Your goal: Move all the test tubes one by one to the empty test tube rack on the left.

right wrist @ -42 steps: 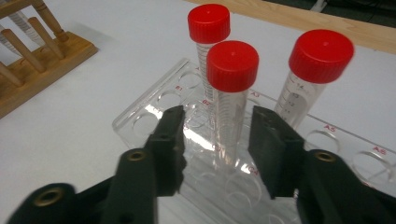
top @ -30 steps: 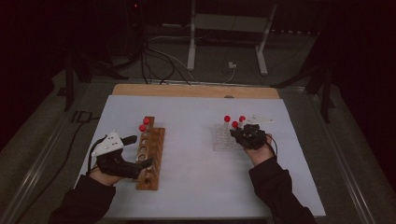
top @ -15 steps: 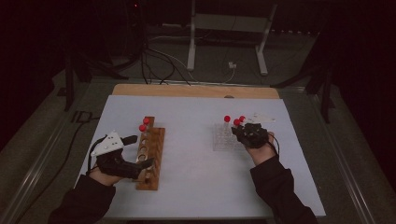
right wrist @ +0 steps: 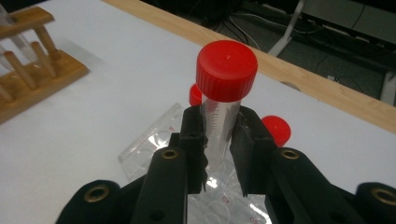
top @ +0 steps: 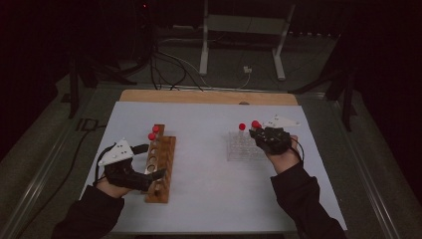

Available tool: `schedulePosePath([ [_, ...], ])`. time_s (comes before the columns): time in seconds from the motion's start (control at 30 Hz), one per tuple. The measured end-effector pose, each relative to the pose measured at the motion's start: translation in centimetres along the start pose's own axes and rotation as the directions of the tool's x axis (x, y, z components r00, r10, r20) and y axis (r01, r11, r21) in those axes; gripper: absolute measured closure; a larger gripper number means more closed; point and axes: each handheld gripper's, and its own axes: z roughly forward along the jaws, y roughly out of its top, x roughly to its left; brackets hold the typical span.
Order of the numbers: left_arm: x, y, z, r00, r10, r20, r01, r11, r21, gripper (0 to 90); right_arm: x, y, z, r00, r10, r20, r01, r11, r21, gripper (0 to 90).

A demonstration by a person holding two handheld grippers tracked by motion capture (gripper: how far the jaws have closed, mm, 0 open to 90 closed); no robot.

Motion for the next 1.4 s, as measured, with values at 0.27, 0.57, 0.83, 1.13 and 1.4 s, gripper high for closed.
schedulePosePath([
  [0.27, -0.5, 0.7, 0.4, 0.9995, 0.010, 0.029, -0.010, 0.9999, 0.012, 1.6, 1.1, 0.7, -1.5, 0.9985, -0.031, -0.046, 0.030, 0.999, -0.017, 75.2],
  [0.57, -1.3, 1.9, 1.0, 0.9974, 0.033, 0.064, -0.035, 0.9990, 0.026, 1.6, 3.2, 0.7, -1.8, 0.9893, -0.075, -0.125, 0.076, 0.997, 0.001, 75.1],
  [0.83, -2.1, 2.9, 2.1, 0.9929, 0.051, 0.108, -0.055, 0.9979, 0.035, 1.6, 5.2, 0.1, -1.3, 0.9738, -0.094, -0.207, 0.100, 0.995, 0.020, 75.2],
  [1.13, -3.1, 3.6, 3.3, 0.9846, 0.066, 0.162, -0.075, 0.9960, 0.049, 1.7, 7.2, -0.5, -1.0, 0.9523, -0.113, -0.283, 0.128, 0.991, 0.035, 75.2],
  [1.4, -4.0, 3.8, 4.4, 0.9766, 0.079, 0.200, -0.093, 0.9940, 0.059, 1.7, 8.7, -0.6, -1.2, 0.9290, -0.112, -0.353, 0.131, 0.991, 0.030, 75.1],
])
